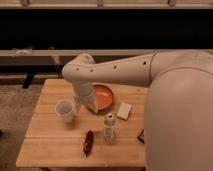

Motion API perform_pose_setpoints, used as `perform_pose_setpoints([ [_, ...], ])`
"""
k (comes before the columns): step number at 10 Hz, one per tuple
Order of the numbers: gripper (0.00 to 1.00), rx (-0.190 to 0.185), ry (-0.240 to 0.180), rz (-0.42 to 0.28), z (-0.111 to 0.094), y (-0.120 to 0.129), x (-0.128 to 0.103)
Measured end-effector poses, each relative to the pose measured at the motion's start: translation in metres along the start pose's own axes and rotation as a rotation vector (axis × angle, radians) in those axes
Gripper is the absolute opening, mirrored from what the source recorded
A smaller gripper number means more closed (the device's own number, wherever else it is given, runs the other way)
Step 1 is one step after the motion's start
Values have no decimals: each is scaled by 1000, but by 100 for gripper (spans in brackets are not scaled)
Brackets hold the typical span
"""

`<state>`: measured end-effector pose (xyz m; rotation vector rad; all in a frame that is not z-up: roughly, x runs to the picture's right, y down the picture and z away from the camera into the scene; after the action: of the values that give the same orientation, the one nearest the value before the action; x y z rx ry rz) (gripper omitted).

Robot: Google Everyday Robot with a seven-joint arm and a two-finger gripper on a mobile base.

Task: Knock the bottle over

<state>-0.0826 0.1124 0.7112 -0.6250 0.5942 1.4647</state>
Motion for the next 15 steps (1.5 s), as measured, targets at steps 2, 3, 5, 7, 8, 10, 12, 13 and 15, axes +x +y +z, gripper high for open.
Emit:
perform_pose_setpoints([
  [2, 65, 4, 47, 42, 11, -34, 9],
  [3, 65, 5, 63, 66, 14, -50, 12],
  [5, 65, 8, 91, 126, 18, -89, 22],
  [7, 65, 7, 98, 190, 15, -125, 29],
  [8, 65, 1, 93, 217, 11, -142, 32],
  [10, 65, -7, 84, 227, 9, -146, 31],
  [12, 65, -9, 83, 229, 9, -147, 32],
  [13, 65, -8, 83, 229, 9, -147, 31],
  [15, 65, -7, 84, 225, 9, -145, 31],
])
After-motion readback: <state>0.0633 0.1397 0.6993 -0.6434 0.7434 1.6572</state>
